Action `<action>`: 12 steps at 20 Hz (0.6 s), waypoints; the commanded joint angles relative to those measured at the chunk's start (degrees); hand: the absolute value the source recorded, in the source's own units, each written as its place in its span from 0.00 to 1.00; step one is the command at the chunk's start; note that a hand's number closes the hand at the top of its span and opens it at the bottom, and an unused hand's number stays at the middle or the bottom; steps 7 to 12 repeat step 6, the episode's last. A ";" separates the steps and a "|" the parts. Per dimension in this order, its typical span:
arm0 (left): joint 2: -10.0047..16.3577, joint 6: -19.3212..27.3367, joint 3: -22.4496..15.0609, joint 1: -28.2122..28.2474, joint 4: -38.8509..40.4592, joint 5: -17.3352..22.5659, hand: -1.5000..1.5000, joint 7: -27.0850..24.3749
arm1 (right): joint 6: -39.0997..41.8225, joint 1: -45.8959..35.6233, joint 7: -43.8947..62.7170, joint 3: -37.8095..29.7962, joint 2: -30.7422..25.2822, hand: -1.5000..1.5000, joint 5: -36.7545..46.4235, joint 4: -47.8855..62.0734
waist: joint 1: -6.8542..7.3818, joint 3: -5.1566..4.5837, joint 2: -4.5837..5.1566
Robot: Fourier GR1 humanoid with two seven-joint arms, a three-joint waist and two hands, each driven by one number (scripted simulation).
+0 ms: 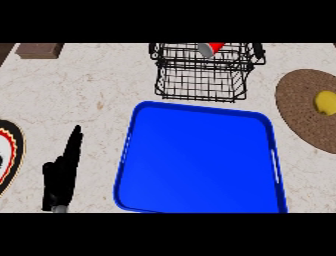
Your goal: Pick the can from the tray and place it in the tiered basket
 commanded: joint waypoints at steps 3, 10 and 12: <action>-1.04 -0.81 0.00 -0.72 4.22 0.07 0.50 0.27 | 15.60 6.22 -3.50 -4.38 -13.72 0.00 -4.38 5.32 | 0.07 -0.26 0.48; -1.85 -0.30 -0.71 -1.04 5.38 -1.30 0.50 -1.21 | 18.45 10.40 -10.79 -6.54 -15.16 0.00 -5.81 9.77 | 0.84 -0.20 0.72; -1.85 -0.30 -0.71 -1.04 5.38 -1.30 0.50 -1.21 | 18.45 10.40 -10.79 -6.54 -15.16 0.00 -5.81 9.77 | 0.84 -0.20 0.72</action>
